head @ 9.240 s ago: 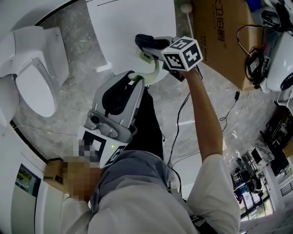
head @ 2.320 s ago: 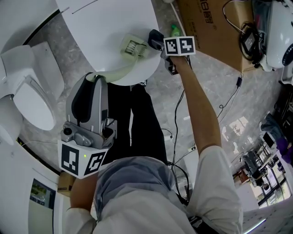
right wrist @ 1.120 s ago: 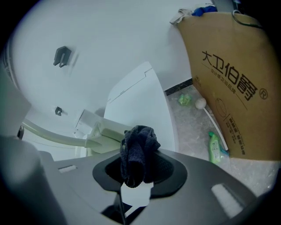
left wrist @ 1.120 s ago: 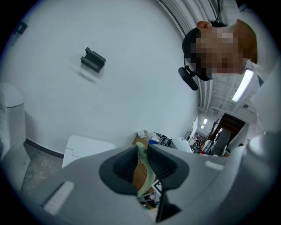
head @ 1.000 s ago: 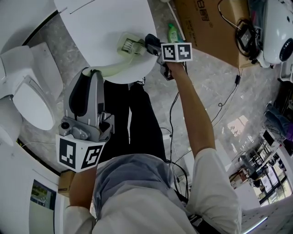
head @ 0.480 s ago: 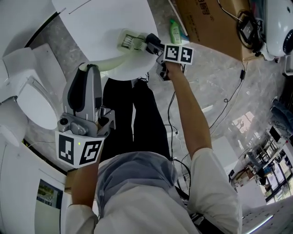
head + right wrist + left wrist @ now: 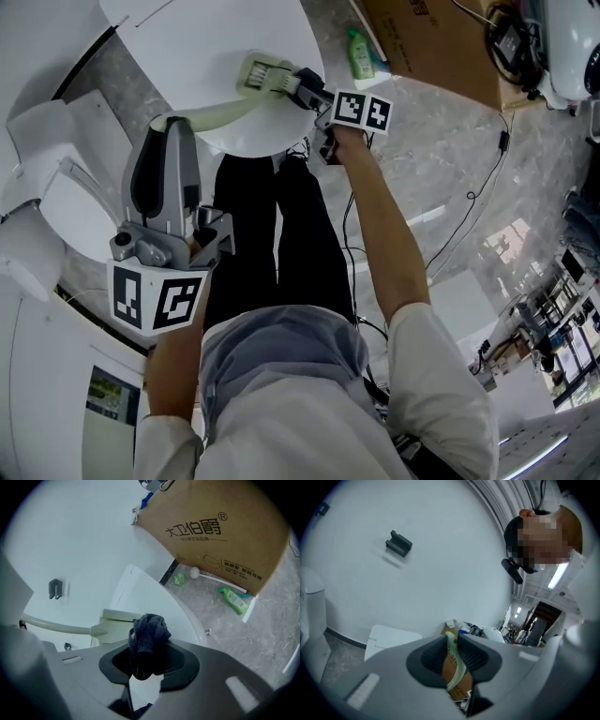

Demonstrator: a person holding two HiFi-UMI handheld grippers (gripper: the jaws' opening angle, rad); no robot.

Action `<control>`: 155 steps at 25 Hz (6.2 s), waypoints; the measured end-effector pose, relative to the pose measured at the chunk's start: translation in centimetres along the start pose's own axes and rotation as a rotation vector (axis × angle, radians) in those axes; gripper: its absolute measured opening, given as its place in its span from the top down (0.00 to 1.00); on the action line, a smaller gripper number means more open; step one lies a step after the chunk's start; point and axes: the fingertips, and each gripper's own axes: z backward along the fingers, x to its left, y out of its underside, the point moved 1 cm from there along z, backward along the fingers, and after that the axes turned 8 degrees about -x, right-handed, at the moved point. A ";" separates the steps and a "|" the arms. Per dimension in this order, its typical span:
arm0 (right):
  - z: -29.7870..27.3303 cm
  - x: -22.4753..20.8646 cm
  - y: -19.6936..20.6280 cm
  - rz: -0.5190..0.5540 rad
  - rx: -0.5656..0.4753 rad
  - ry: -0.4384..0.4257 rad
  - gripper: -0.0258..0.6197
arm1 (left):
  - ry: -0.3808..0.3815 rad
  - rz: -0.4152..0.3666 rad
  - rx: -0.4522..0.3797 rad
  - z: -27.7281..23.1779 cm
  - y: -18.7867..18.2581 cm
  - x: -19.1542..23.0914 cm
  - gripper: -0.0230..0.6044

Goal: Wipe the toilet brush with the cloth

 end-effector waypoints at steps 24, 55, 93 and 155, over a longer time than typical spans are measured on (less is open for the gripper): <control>-0.1 0.0 5.2 -0.456 -0.323 0.056 0.81 | 0.017 -0.014 0.014 -1.0 0.1 -0.6 0.96; -3.5 4.6 8.9 -1.159 -0.677 -0.039 0.81 | 0.084 -0.045 0.039 -2.3 0.0 -1.3 0.96; -0.4 12.8 7.2 -0.999 -0.538 -0.348 0.81 | 0.061 -0.026 0.034 -2.8 -0.3 -1.4 0.96; 3.7 9.4 5.2 -0.403 -0.266 -0.297 0.81 | 0.025 -0.049 0.020 -3.5 -0.6 -1.9 0.96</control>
